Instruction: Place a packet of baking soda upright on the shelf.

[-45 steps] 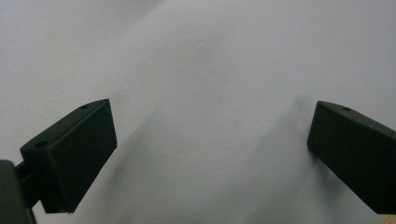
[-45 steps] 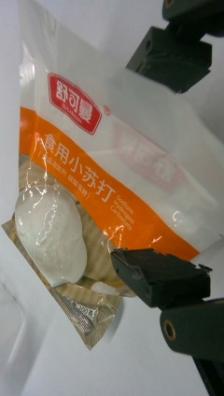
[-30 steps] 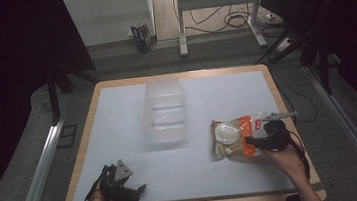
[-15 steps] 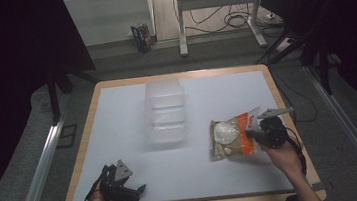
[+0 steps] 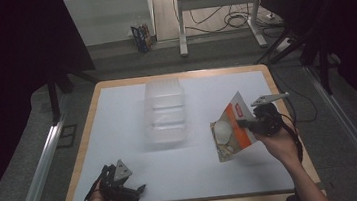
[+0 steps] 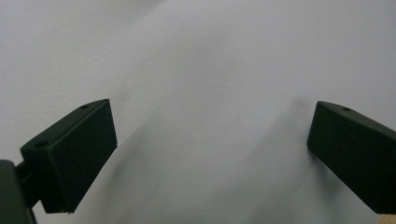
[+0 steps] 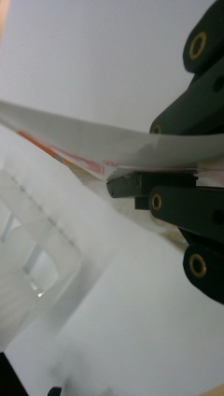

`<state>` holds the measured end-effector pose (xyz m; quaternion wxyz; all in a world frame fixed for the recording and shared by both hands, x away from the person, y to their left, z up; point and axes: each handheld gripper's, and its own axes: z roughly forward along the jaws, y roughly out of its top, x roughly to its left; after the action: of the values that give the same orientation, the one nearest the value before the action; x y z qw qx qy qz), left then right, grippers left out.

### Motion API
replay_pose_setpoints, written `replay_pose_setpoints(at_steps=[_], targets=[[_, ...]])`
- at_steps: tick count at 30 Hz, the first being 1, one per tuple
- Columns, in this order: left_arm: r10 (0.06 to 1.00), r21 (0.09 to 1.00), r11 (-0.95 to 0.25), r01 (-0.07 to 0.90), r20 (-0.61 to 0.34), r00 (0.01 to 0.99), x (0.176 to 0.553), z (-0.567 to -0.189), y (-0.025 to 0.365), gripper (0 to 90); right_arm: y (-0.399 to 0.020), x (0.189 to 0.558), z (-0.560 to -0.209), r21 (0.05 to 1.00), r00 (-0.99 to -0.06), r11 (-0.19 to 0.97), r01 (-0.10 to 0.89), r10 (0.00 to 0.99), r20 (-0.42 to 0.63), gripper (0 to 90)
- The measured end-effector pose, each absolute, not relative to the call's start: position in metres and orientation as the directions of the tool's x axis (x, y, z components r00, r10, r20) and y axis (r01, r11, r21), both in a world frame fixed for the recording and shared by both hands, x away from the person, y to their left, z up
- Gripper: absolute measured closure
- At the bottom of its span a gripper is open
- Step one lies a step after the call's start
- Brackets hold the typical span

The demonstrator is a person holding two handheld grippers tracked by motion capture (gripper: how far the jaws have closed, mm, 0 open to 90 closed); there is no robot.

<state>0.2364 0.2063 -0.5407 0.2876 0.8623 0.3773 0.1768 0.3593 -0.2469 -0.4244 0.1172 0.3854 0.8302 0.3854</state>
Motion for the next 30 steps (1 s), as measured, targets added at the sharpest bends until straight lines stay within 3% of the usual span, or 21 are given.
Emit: replay_pose_setpoints(at_steps=[14,30], targets=[[0.754,0.632,-0.544,0.551,0.080,0.652,0.237,-0.541,0.207,1.5,-0.229,0.371,-0.387,0.747,-0.709,0.453,0.487,0.704,0.036,88.9],[0.753,0.631,-0.545,0.552,0.079,0.653,0.237,-0.541,0.207,1.4,-0.203,0.391,-0.365,0.757,-0.752,0.477,0.447,0.659,0.029,88.8]])
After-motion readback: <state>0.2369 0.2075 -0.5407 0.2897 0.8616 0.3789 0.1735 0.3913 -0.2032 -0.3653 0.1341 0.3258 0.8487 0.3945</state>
